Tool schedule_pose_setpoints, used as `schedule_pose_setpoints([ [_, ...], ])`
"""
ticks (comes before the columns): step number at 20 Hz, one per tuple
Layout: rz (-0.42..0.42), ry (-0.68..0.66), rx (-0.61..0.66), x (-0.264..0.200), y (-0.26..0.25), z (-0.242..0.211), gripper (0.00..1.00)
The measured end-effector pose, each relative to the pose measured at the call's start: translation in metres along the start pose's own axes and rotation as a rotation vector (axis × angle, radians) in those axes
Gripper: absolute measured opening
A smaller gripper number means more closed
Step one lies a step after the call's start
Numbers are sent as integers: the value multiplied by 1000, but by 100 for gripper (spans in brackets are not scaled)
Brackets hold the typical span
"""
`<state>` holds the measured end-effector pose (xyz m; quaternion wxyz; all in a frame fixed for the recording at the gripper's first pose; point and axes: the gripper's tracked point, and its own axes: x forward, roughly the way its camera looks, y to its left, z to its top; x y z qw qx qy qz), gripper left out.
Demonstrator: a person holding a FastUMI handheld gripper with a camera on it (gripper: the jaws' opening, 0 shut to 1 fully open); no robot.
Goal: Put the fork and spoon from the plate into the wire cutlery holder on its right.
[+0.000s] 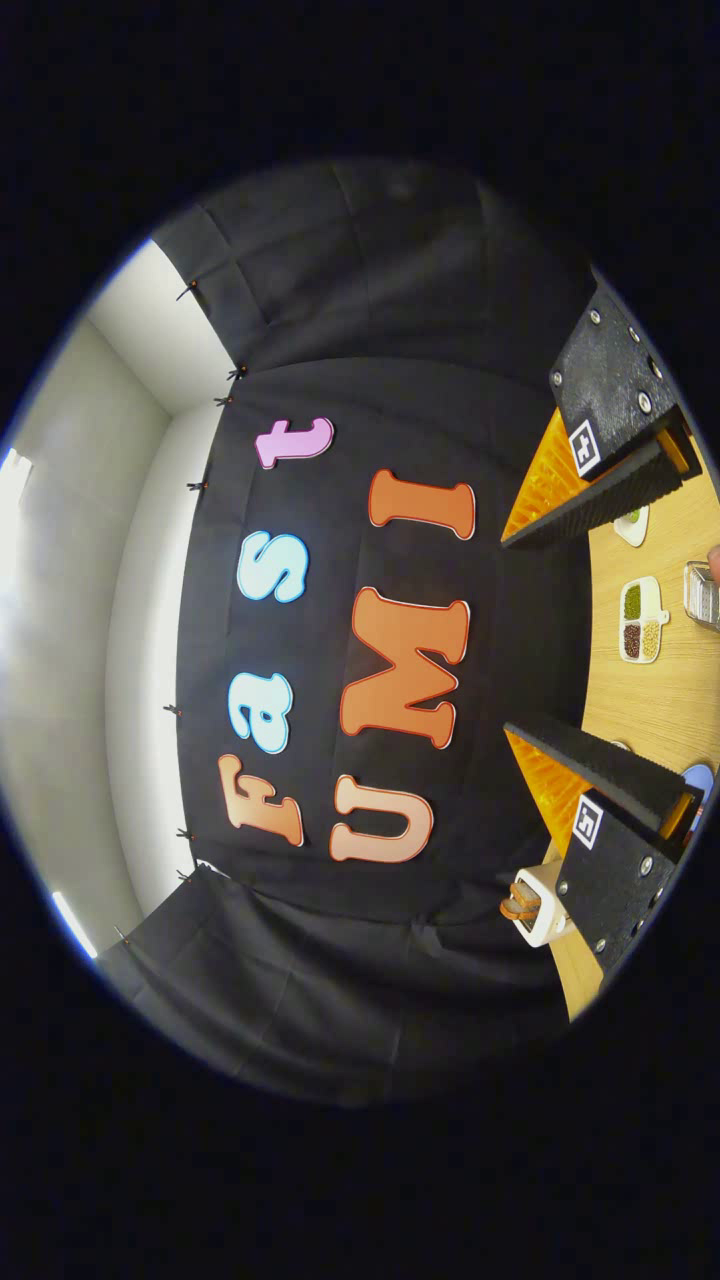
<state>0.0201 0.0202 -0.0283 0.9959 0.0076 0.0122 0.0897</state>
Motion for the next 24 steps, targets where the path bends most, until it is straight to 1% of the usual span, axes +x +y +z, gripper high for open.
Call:
schedule_pose_setpoints([
  [8, 84, 24, 38, 12, -4, -18, 99],
  [13, 184, 53, 53, 14, 15, -34, 99],
  [18, 255, 155, 32, 16, 54, -68, 99],
  [21, 302, 242, -6, 17, 93, -89, 99],
  [24, 369, 359, -19, 17, 139, -118, 99],
])
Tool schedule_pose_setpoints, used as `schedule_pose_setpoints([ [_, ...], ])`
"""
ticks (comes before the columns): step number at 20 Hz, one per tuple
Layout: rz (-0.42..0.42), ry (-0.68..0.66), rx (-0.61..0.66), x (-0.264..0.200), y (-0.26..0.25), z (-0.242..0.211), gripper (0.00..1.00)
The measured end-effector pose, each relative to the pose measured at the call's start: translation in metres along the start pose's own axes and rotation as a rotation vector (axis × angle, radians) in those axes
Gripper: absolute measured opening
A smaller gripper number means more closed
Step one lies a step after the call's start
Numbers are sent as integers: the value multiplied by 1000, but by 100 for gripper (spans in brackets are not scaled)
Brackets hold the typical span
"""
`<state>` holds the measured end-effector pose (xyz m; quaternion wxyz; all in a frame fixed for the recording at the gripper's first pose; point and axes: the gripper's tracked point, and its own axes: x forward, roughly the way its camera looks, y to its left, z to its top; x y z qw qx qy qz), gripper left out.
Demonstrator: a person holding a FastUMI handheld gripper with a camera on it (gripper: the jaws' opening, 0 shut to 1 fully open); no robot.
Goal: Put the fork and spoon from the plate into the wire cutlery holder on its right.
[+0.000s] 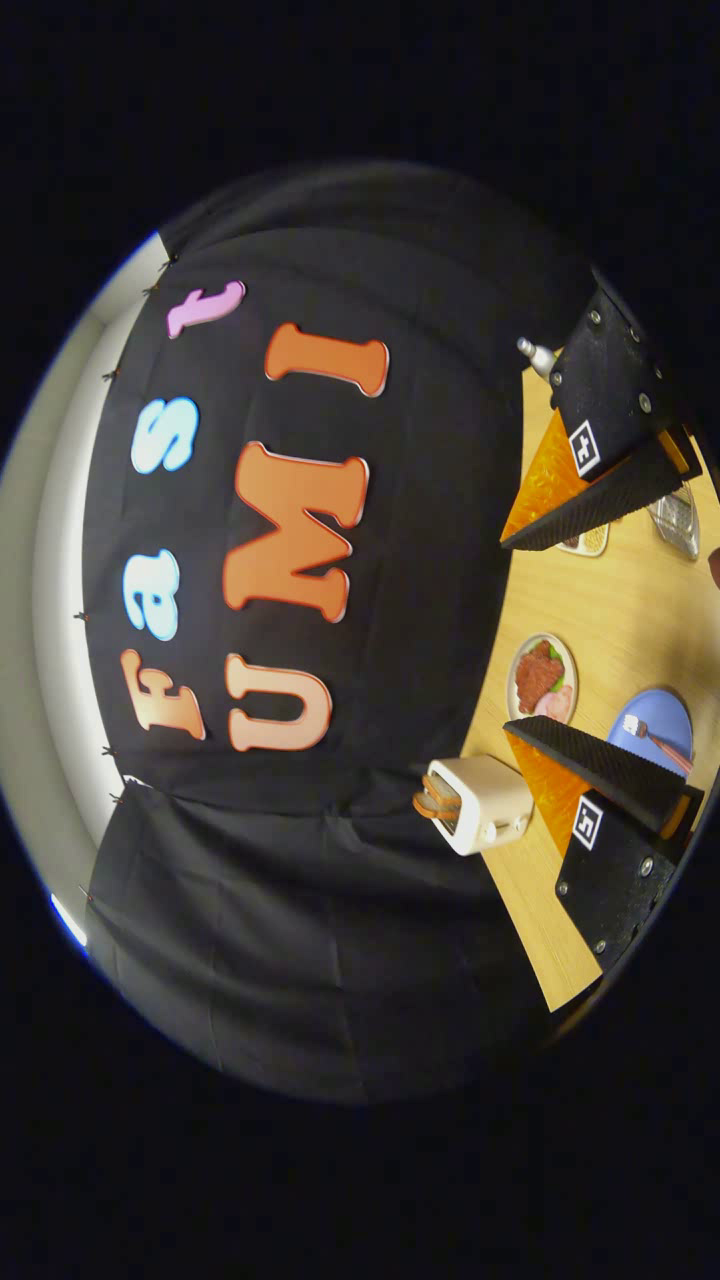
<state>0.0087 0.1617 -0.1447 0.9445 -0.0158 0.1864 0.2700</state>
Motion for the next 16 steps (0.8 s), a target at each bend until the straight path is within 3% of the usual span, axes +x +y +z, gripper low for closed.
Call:
schedule_pose_setpoints([
  [6, 105, 449, 85, 31, 72, -116, 97],
  [9, 112, 652, 107, 37, 91, -163, 93],
  [16, 109, 975, 60, 36, 112, -249, 76],
])
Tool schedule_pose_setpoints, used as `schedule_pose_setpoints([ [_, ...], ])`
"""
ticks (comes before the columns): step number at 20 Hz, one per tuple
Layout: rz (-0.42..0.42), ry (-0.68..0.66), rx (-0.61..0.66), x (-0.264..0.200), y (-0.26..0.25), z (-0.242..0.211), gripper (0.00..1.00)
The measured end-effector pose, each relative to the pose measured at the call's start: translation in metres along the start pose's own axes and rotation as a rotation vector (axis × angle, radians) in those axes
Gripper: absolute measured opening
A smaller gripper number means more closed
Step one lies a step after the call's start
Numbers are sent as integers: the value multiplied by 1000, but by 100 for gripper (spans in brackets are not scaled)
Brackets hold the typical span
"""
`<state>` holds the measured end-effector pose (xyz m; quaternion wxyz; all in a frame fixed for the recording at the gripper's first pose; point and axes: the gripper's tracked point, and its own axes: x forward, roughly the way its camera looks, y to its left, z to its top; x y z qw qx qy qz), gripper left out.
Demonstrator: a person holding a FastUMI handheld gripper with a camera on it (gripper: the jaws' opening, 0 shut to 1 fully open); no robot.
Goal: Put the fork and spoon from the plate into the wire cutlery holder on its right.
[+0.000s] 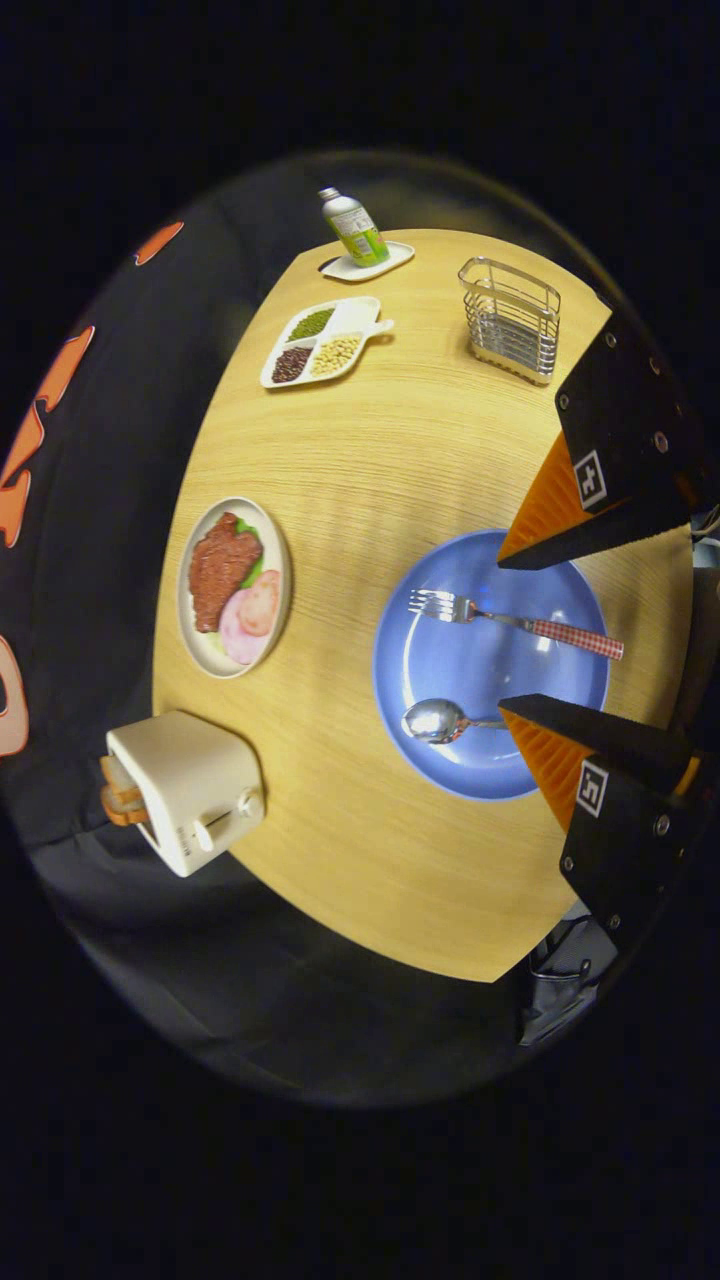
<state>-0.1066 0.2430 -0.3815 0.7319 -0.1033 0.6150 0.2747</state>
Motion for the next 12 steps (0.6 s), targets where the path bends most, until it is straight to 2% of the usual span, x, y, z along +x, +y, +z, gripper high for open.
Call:
schedule_pose_setpoints([
  [2, -29, 64, 5, 17, -1, -15, 72],
  [5, -15, 144, 33, 35, 6, -33, 65],
  [7, -40, 166, 27, 43, 2, -36, 58],
  [12, -82, 191, 36, 58, -3, -39, 26],
])
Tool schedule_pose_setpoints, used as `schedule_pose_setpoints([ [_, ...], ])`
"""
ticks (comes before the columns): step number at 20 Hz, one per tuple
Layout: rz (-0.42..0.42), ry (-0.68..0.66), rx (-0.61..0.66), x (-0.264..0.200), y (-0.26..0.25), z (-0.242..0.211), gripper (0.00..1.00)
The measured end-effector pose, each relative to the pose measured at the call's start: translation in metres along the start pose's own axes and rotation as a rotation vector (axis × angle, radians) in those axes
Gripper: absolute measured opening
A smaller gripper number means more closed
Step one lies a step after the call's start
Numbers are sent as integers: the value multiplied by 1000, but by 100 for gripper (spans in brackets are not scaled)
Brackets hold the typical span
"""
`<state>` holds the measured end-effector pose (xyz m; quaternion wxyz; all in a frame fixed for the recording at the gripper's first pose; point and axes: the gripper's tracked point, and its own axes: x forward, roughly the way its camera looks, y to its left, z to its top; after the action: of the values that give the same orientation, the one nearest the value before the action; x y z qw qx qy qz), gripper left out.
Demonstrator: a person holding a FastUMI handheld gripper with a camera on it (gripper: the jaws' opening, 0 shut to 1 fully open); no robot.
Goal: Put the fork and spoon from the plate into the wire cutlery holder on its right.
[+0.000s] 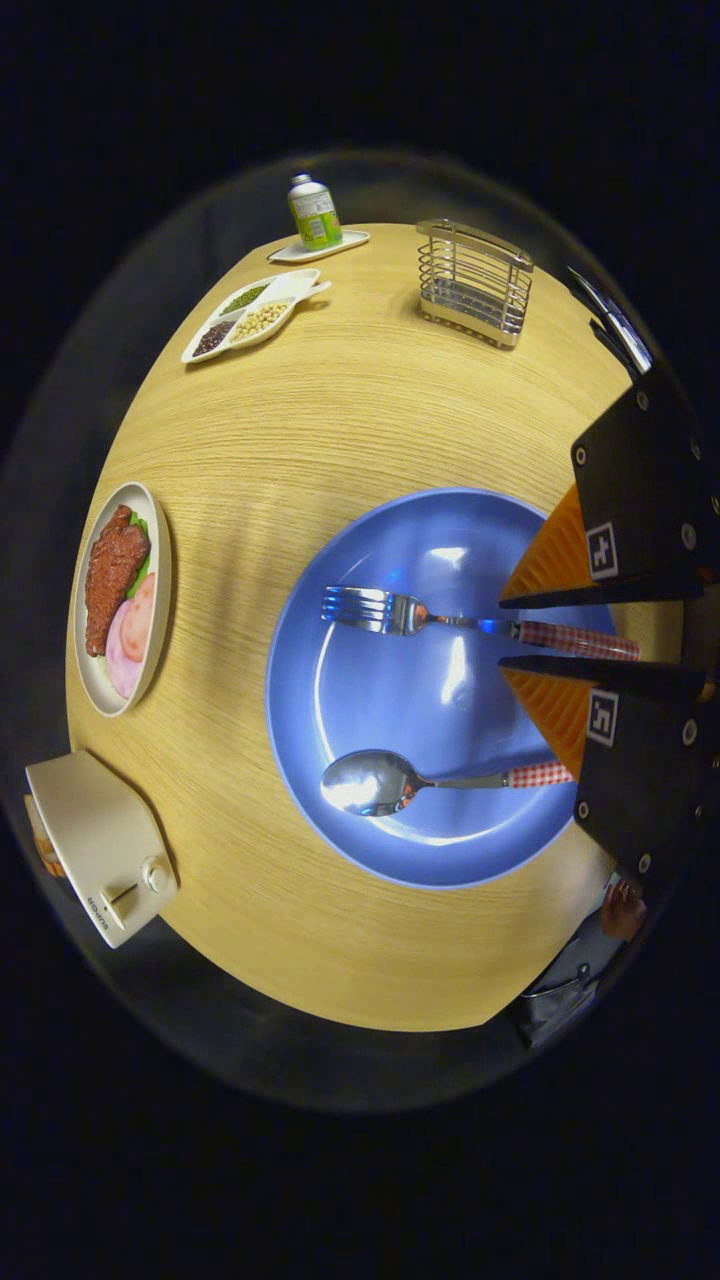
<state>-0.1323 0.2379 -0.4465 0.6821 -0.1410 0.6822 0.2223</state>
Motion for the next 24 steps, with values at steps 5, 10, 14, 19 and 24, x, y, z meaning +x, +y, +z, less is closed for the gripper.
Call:
schedule_pose_setpoints([
  [5, 69, 43, 79, -3, 10, -5, 9],
  [10, 115, -22, 206, -39, -1, 5, 7],
  [14, 89, -117, 327, -82, -47, 5, 7],
  [19, 4, -170, 398, -125, -139, -18, 7],
  [24, -20, -135, 429, -128, -217, -44, 7],
])
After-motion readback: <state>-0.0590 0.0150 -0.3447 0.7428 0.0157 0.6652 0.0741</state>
